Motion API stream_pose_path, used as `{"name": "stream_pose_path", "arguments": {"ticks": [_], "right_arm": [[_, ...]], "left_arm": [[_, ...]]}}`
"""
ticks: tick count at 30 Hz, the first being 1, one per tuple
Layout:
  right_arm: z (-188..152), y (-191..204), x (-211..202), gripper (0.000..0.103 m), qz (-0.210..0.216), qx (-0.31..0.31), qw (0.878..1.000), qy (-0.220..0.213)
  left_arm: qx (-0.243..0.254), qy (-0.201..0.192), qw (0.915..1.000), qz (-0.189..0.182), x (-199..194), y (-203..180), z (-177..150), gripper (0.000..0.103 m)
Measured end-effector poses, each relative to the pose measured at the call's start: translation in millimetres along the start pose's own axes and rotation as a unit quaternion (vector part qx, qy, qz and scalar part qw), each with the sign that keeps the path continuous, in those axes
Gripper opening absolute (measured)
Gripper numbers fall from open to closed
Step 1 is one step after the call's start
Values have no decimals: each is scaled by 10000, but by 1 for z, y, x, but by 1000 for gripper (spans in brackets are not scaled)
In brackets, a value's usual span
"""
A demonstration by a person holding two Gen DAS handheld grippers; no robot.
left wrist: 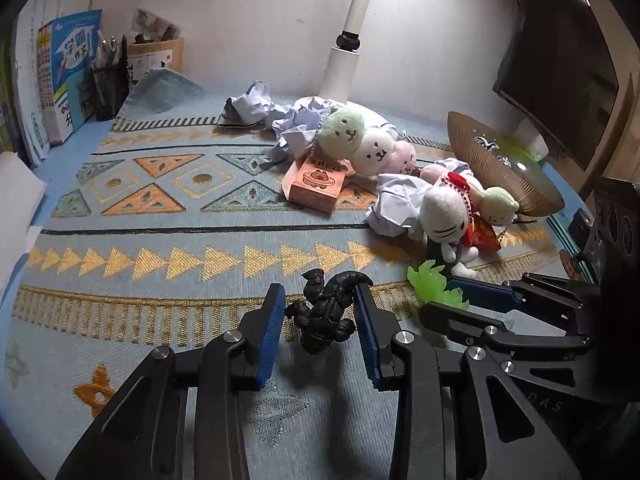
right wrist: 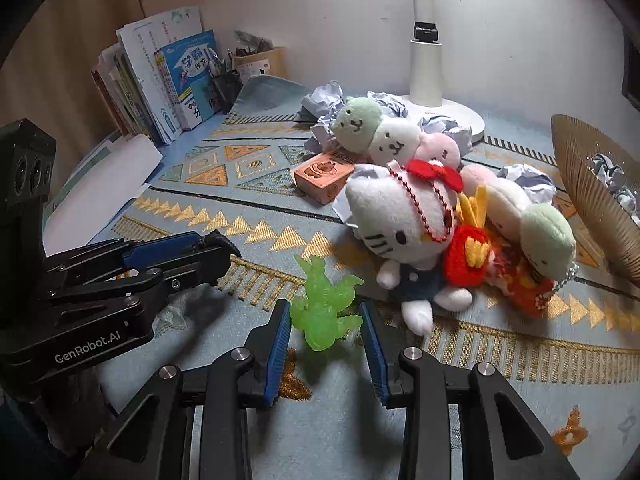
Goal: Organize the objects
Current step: 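Close left tool on black toy figure while right tool grasps green toy, then carry both toys over the amber bowl and open both tools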
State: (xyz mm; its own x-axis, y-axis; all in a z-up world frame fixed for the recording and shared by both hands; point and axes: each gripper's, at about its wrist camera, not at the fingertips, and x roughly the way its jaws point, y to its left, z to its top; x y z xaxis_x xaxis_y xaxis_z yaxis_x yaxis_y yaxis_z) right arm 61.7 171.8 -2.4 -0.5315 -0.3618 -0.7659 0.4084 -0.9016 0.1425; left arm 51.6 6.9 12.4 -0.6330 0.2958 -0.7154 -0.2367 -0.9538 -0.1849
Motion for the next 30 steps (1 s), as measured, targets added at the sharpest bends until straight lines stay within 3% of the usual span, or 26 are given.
{"name": "stream_pose_path", "arguments": {"ticks": [8, 18, 20, 24, 28, 30], "right_arm": [[-5, 6, 9, 36, -17, -191, 9998, 97], [-4, 9, 9, 39, -110, -264, 9995, 107], [-4, 9, 9, 36, -171, -248, 9995, 84], [-6, 10, -2, 34, -213, -274, 9993, -145], [-4, -3, -26, 34, 367, 143, 9986, -352], [0, -9, -47, 34, 208, 166, 9979, -599]], "left_arm": [[-248, -228, 9994, -16, -7, 10, -1, 32], [-153, -293, 9995, 3, -9, 6, -3, 32], [-127, -296, 9995, 24, -9, 5, -3, 32], [-148, -271, 9995, 21, -9, 5, -1, 32], [45, -263, 9993, -259, -17, -14, 15, 32], [346, -483, 9977, -321, -28, -37, 33, 32]]}}
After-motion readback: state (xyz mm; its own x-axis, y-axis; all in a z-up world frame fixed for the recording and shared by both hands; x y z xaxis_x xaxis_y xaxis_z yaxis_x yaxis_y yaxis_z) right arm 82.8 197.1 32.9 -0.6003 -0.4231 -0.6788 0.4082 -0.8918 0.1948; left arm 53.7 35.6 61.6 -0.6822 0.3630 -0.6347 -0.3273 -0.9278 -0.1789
